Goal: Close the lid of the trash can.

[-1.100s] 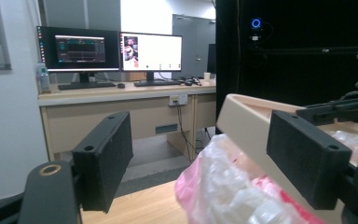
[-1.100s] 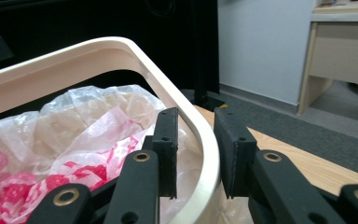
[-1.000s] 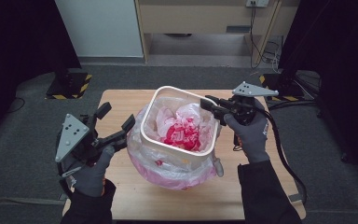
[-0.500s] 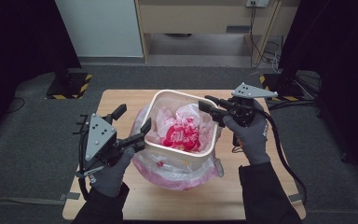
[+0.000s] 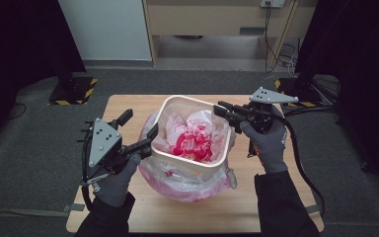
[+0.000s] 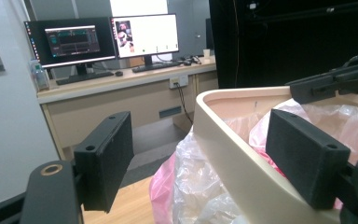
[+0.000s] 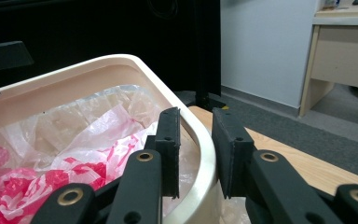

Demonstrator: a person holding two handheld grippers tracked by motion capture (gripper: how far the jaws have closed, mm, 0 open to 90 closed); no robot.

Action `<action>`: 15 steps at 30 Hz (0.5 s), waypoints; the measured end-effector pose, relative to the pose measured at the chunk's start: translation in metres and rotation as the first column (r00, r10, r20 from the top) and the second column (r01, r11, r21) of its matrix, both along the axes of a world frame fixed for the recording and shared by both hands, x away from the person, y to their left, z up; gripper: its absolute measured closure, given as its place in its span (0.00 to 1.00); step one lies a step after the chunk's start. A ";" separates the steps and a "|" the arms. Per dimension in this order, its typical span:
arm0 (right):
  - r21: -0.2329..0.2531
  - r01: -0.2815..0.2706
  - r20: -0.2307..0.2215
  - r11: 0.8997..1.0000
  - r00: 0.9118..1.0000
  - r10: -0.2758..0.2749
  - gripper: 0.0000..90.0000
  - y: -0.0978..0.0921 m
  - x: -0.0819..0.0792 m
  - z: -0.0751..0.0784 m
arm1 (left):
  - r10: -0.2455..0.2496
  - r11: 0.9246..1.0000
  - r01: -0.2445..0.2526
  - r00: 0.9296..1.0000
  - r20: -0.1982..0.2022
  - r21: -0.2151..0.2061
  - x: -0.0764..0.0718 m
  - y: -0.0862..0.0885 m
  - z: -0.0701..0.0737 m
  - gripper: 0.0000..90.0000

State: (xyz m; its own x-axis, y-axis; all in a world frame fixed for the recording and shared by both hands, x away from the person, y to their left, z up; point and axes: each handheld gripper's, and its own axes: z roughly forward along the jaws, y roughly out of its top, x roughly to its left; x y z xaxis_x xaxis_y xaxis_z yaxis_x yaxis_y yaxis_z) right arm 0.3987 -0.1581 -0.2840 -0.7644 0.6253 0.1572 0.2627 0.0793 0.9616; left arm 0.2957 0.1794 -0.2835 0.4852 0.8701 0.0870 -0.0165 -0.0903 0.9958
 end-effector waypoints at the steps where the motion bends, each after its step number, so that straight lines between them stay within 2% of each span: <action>1: -0.004 -0.002 0.001 1.000 1.000 0.002 0.82 0.000 0.000 0.000 | -0.003 1.000 0.003 1.000 -0.001 -0.006 0.000 0.000 0.000 0.25; 5: -0.005 -0.005 -0.002 1.000 1.000 0.005 0.82 -0.001 0.000 0.006 | -0.011 1.000 0.011 1.000 0.009 -0.003 0.001 0.000 0.000 0.22; 7: 0.017 -0.012 -0.007 1.000 1.000 0.012 0.82 -0.001 0.000 0.010 | -0.007 1.000 0.007 1.000 0.014 -0.010 0.001 0.001 0.002 0.21; 10: -0.024 -0.011 -0.009 1.000 1.000 0.011 0.82 0.001 0.000 0.014 | 0.000 1.000 0.000 1.000 0.013 -0.003 0.001 0.001 0.002 0.21; 12: -0.039 -0.010 -0.006 0.999 1.000 0.010 0.83 0.002 0.001 0.013 | 0.012 1.000 -0.012 1.000 -0.003 0.011 0.002 0.001 0.000 0.21; 15: -0.046 -0.010 0.010 0.999 1.000 0.010 0.83 0.003 0.002 0.012 | 0.013 1.000 -0.013 1.000 -0.018 -0.016 0.004 0.003 -0.002 0.20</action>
